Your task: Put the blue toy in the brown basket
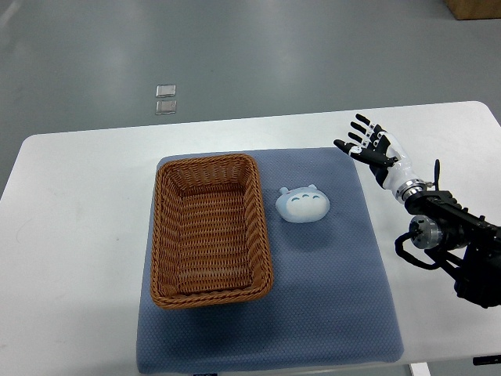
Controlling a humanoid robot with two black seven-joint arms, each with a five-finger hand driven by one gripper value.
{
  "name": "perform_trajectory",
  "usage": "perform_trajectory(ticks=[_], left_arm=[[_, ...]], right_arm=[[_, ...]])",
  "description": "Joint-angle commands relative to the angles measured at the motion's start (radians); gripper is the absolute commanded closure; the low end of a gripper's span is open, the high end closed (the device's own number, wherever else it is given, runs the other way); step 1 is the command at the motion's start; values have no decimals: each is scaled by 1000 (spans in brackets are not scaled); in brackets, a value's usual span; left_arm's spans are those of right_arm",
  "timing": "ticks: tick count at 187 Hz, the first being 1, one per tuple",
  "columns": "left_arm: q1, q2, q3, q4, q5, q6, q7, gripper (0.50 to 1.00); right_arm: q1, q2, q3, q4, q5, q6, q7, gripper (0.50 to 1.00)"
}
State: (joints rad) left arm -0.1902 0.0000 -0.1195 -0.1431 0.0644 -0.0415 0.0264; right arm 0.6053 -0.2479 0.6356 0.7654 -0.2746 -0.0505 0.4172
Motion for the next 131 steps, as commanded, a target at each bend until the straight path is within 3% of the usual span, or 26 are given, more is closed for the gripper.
perform_trajectory(ticks=[1, 131], left_arm=[[0, 0, -2, -1, 0, 0, 0, 500], [2, 0, 4, -4, 0, -1, 0, 500]], right_arm=[[4, -2, 1, 0, 0, 0, 0, 589], [13, -8, -1, 3, -3, 3, -1, 589]])
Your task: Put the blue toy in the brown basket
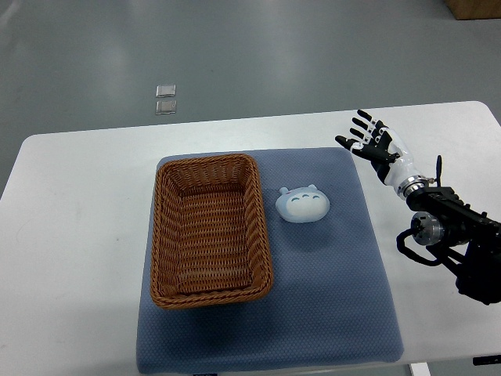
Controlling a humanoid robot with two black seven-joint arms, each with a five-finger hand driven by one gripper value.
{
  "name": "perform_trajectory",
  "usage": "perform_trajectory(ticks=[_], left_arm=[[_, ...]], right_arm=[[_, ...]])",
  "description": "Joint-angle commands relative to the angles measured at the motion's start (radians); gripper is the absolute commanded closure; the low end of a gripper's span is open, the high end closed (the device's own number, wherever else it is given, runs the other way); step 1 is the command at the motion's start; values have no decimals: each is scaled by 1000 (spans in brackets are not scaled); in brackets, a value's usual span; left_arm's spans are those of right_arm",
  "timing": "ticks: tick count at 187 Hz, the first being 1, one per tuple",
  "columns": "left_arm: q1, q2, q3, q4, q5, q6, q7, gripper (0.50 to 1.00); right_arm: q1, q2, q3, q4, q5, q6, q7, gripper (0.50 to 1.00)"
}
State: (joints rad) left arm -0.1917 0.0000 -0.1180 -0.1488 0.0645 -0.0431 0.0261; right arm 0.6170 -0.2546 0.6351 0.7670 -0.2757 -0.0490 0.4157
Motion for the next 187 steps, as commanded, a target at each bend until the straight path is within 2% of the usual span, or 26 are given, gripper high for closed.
perform_trajectory(ticks=[1, 75, 157, 187], left_arm=[[3, 0, 3, 2, 0, 0, 0, 500], [83, 0, 6, -2, 1, 0, 0, 500], [118, 0, 8, -3, 5, -1, 0, 500], [123, 0, 8, -5, 6, -1, 0, 500]], right_arm=[[1, -2, 0, 2, -2, 1, 0, 589], [4, -9, 0, 6, -68, 6, 2, 589], [7, -20, 0, 55, -343, 9, 8, 589], [20, -48, -14, 72, -418, 66, 32, 589]])
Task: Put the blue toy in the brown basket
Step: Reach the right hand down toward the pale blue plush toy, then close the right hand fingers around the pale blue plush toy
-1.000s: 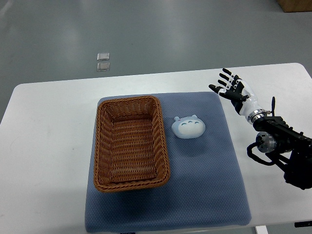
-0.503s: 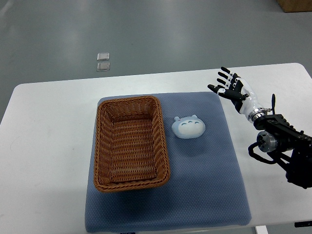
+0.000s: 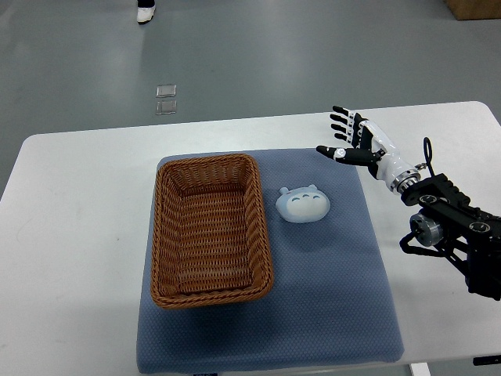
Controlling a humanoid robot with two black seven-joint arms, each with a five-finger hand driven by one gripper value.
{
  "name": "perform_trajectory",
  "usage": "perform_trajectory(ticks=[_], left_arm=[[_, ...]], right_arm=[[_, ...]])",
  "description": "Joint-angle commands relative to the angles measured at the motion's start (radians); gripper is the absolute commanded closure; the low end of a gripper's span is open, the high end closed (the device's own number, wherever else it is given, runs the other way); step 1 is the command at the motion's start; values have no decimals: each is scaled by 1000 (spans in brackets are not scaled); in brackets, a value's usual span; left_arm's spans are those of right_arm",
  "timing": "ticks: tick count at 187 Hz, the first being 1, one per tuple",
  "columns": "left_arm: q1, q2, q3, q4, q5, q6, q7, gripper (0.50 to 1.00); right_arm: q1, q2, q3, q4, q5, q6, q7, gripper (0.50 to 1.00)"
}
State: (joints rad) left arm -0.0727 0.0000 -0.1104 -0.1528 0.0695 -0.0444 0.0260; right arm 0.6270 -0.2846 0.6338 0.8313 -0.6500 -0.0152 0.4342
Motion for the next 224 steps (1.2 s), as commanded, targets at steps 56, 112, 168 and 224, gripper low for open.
perform_trajectory(ticks=[56, 112, 168, 224], left_arm=[[7, 0, 1, -2, 1, 0, 0, 500], [7, 0, 0, -2, 1, 0, 0, 500], [7, 0, 0, -4, 1, 0, 2, 500], [7, 0, 1, -5, 1, 0, 2, 500]], right_arm=[[79, -134, -140, 111, -157, 55, 77, 589], [157, -232, -353, 200, -488, 54, 155, 589], [186, -215, -442, 187, -662, 1, 159, 589], [240, -203, -516, 155, -662, -65, 132, 591]])
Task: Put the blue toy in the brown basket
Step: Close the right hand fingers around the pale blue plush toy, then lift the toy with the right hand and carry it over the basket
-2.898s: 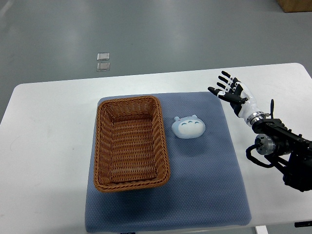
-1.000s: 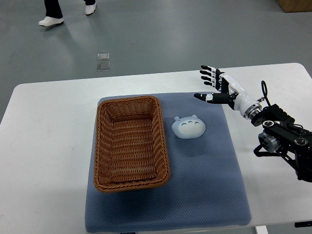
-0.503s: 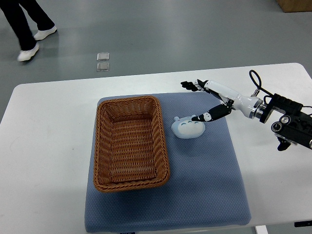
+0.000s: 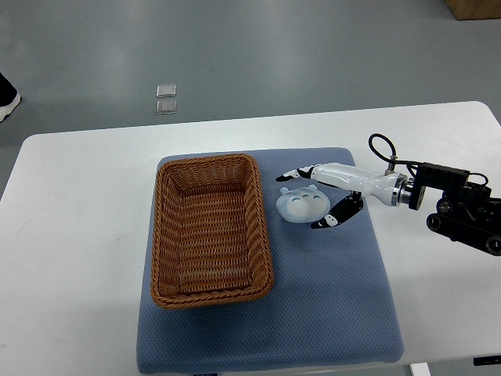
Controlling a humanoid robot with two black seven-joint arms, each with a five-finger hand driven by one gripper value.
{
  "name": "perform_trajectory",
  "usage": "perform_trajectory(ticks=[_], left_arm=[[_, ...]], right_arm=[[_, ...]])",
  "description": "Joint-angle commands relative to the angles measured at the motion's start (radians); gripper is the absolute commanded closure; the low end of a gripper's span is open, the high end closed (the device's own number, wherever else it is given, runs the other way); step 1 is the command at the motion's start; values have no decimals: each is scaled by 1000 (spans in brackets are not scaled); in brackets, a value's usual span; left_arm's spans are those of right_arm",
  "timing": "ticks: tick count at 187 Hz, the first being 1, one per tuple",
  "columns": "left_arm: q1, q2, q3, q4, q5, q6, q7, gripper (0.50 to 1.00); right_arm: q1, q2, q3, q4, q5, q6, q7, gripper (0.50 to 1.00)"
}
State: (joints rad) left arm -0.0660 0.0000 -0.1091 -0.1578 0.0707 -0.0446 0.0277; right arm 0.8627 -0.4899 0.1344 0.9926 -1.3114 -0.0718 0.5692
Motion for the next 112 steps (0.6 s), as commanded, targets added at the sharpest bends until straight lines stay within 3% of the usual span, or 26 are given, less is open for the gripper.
perform_trajectory(ticks=[1, 78, 99, 109, 112], left_arm=[[0, 0, 0, 0, 0, 0, 0, 500], [0, 0, 0, 0, 0, 0, 0, 500], [0, 0, 0, 0, 0, 0, 0, 500], [0, 0, 0, 0, 0, 0, 0, 500], [0, 0, -1, 0, 0, 0, 0, 500]], right_arm=[[4, 2, -18, -6, 0, -8, -3, 591], [6, 88, -61, -91, -6, -45, -43, 617], [12, 108, -64, -109, -19, -52, -48, 701], [16, 110, -76, -114, -29, -52, -48, 797], [18, 108, -81, -114, -31, -52, -48, 850]])
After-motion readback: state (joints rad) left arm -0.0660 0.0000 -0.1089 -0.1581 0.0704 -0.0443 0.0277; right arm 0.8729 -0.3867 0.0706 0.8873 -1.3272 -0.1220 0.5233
